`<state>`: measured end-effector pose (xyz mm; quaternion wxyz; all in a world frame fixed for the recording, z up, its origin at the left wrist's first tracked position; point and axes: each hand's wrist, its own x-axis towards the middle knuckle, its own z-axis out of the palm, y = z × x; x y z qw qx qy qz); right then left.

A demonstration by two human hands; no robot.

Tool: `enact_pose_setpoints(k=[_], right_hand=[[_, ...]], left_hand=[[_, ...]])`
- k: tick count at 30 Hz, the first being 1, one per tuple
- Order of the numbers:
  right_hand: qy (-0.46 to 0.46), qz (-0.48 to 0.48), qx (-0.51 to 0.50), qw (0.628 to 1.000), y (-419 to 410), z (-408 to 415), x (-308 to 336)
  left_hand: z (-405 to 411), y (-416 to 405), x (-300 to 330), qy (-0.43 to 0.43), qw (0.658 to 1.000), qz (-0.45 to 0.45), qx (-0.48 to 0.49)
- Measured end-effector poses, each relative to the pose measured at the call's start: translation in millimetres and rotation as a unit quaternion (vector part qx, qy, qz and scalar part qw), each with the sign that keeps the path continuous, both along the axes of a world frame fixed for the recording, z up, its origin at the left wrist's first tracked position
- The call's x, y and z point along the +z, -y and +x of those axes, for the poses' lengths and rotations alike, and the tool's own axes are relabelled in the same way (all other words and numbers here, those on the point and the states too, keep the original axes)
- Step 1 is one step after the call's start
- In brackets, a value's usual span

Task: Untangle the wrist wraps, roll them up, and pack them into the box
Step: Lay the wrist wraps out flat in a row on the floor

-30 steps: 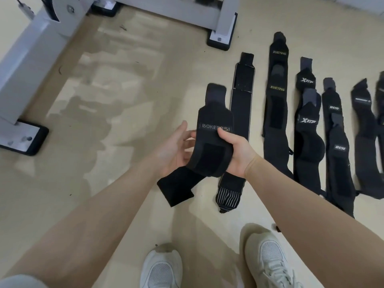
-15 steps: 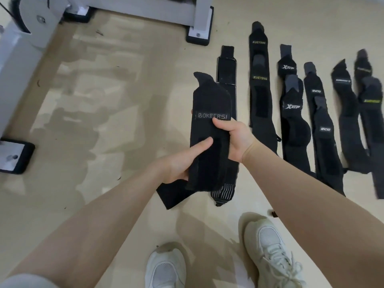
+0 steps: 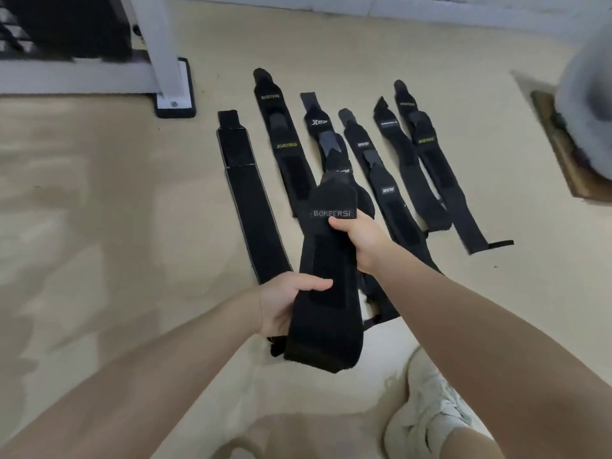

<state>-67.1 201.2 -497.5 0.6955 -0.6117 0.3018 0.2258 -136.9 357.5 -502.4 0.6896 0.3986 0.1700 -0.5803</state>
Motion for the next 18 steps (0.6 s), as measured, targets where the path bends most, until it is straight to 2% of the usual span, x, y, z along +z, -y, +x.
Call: enact_pose_setpoints(k=[5,10,18], right_hand=[[0.032,-0.014,-0.014,0.999,34,9,-1],[0.030,-0.028,-0.028,0.999,78,21,-6],[0.043,0.025,-0.069,0.996,158,37,-22]], left_hand=[[12,35,0,-0.005,0.996,0.087,-0.015],[28,81,0,0.012,0.994,0.102,-0.036],[54,158,-8,0.027,0.992,0.094,-0.079]])
